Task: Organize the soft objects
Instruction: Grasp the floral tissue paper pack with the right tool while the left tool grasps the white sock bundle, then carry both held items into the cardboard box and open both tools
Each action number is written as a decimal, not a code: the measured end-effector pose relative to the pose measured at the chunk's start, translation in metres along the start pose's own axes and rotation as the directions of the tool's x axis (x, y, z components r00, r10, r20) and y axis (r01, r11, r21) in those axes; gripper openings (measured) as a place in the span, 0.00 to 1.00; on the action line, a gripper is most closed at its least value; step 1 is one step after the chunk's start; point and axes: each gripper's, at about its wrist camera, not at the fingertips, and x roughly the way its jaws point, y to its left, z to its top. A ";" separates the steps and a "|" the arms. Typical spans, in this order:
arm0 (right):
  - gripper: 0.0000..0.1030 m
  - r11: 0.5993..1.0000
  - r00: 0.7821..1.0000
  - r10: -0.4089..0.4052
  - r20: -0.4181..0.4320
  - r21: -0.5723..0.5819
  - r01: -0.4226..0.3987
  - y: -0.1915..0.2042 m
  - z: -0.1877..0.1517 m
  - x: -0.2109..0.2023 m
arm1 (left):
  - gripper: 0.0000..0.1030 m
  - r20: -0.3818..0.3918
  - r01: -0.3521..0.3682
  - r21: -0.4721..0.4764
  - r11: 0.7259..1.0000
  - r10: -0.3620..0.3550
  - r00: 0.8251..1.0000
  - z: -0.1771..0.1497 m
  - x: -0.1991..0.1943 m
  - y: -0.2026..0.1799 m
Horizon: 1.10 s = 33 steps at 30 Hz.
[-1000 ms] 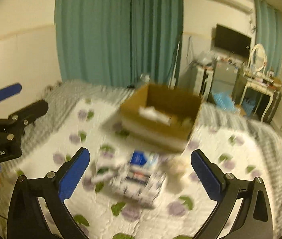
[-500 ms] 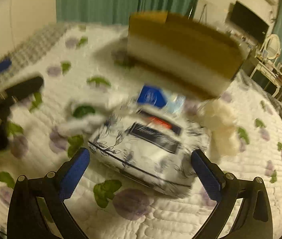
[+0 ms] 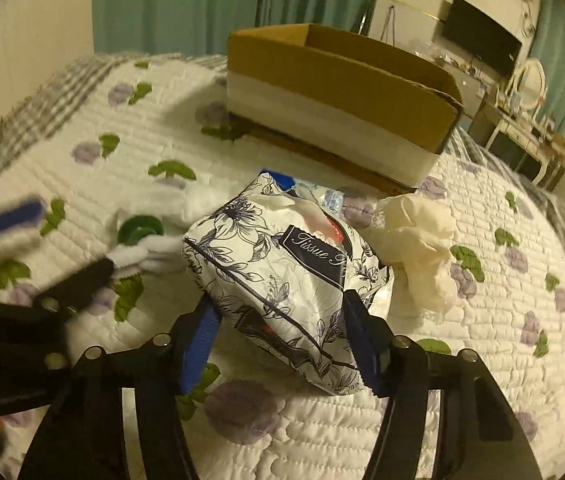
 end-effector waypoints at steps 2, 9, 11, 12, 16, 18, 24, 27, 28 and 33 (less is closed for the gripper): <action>0.57 0.999 1.000 0.012 0.010 0.030 -0.012 -0.006 0.003 -0.006 | 0.85 -0.036 0.039 -0.035 0.999 -0.041 0.999 -0.001 0.009 0.003; 0.56 0.997 0.999 0.018 0.026 0.069 -0.020 -0.012 0.006 -0.010 | 0.63 -0.081 0.054 0.016 0.998 -0.052 0.995 0.000 0.034 -0.017; 0.56 0.998 0.999 0.019 0.029 0.067 -0.021 -0.013 0.006 -0.011 | 0.45 -0.075 0.046 0.018 0.999 -0.045 0.996 0.001 0.039 -0.021; 0.56 0.997 0.999 0.021 0.030 0.067 -0.023 -0.013 0.005 -0.011 | 0.39 -0.076 0.054 0.020 0.998 -0.052 0.996 0.003 0.042 -0.021; 0.56 0.997 0.999 0.027 0.037 0.072 -0.030 -0.015 0.003 -0.014 | 0.31 -0.083 0.063 0.049 0.997 -0.059 0.995 0.001 0.042 -0.025; 0.56 0.996 0.999 0.029 0.044 0.079 -0.032 -0.017 0.001 -0.019 | 0.30 -0.094 0.074 0.042 0.996 -0.070 0.993 -0.001 0.038 -0.024; 0.55 0.994 0.996 0.030 0.083 0.107 -0.039 -0.024 -0.004 -0.045 | 0.30 -0.064 0.085 0.016 0.996 -0.084 0.994 -0.011 0.001 -0.016; 0.55 0.991 0.992 0.042 0.120 0.122 -0.057 -0.027 -0.004 -0.065 | 0.30 -0.018 0.085 0.026 0.996 -0.085 0.996 -0.009 -0.026 -0.015; 0.55 0.991 0.990 0.044 0.136 0.119 -0.061 -0.027 -0.003 -0.073 | 0.30 0.002 0.087 0.033 0.996 -0.087 0.996 -0.008 -0.036 -0.016; 0.55 0.991 0.976 0.059 0.209 0.104 -0.082 -0.026 0.011 -0.107 | 0.30 0.062 0.046 0.090 0.995 -0.052 0.997 0.008 -0.074 -0.029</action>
